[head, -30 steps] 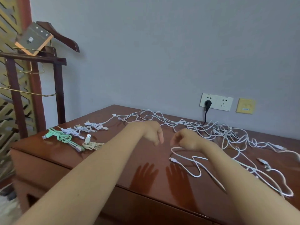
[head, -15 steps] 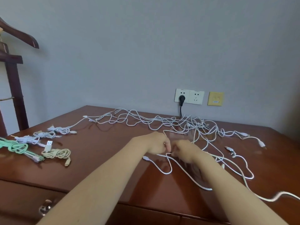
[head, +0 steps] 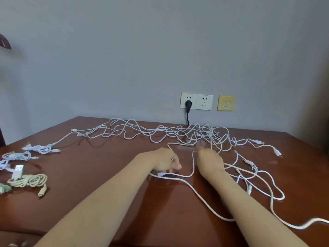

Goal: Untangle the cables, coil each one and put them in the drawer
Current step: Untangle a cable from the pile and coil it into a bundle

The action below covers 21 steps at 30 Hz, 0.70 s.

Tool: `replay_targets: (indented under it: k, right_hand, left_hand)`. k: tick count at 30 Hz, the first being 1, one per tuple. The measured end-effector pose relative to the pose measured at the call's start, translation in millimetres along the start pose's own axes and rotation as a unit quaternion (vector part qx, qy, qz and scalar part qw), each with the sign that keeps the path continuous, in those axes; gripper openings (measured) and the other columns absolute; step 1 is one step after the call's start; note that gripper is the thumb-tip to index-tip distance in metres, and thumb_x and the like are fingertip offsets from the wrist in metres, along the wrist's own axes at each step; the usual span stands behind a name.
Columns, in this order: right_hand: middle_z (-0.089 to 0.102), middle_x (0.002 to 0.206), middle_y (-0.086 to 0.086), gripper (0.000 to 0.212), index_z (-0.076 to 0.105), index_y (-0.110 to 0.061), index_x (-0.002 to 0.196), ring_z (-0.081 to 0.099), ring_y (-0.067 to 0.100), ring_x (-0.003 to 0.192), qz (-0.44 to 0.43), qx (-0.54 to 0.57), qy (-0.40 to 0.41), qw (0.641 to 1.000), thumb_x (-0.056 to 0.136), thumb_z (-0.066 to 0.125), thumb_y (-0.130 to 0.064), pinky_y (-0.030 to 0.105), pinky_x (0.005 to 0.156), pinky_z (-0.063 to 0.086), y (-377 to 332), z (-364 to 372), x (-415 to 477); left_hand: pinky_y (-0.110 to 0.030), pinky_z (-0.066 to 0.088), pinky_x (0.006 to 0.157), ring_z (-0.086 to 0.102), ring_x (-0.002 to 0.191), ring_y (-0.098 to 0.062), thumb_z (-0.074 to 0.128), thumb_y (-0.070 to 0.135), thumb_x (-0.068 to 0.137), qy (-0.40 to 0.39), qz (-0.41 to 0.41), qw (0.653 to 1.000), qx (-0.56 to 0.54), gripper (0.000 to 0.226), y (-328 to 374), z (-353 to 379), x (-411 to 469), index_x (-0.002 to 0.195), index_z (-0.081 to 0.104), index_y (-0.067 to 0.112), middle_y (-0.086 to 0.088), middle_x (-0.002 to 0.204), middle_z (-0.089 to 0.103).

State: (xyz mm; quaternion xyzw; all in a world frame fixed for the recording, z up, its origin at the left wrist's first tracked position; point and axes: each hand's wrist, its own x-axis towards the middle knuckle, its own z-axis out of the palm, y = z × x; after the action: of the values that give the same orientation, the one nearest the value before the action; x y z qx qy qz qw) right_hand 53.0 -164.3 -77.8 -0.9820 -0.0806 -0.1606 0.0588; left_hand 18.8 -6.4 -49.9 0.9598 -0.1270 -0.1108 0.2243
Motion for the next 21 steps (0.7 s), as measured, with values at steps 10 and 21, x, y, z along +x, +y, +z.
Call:
replay_targets:
  k: [10, 21]
  right_hand:
    - [0.066, 0.098, 0.016, 0.022, 0.057, -0.011, 0.106, 0.056, 0.036, 0.097, 0.104, 0.31, 0.108, 0.939, 0.097, 0.04, -0.022, 0.033, 0.075, 0.038, 19.2, 18.6, 21.5]
    - [0.066, 0.097, 0.008, 0.024, 0.059, -0.016, 0.104, 0.057, 0.033, 0.096, 0.007, 0.208, 0.074, 0.975, 0.097, 0.039, -0.026, 0.031, 0.07, 0.036, 20.6, 28.2, 30.3]
  left_hand:
    - [-0.021, 0.036, 0.08, 0.055, 0.096, -0.013, 0.038, 0.024, 0.1, 0.037, 0.045, 0.996, -0.066, 0.027, 14.1, 23.1, 38.2, 0.097, 0.063, 0.013, -0.005, 0.102, 0.064]
    - [-0.027, 0.047, 0.075, 0.055, 0.074, -0.017, 0.034, 0.021, 0.101, 0.214, 0.033, 0.669, -0.711, 0.037, -2.9, 17.8, 76.3, 0.069, 0.047, 0.009, -0.006, 0.076, 0.054]
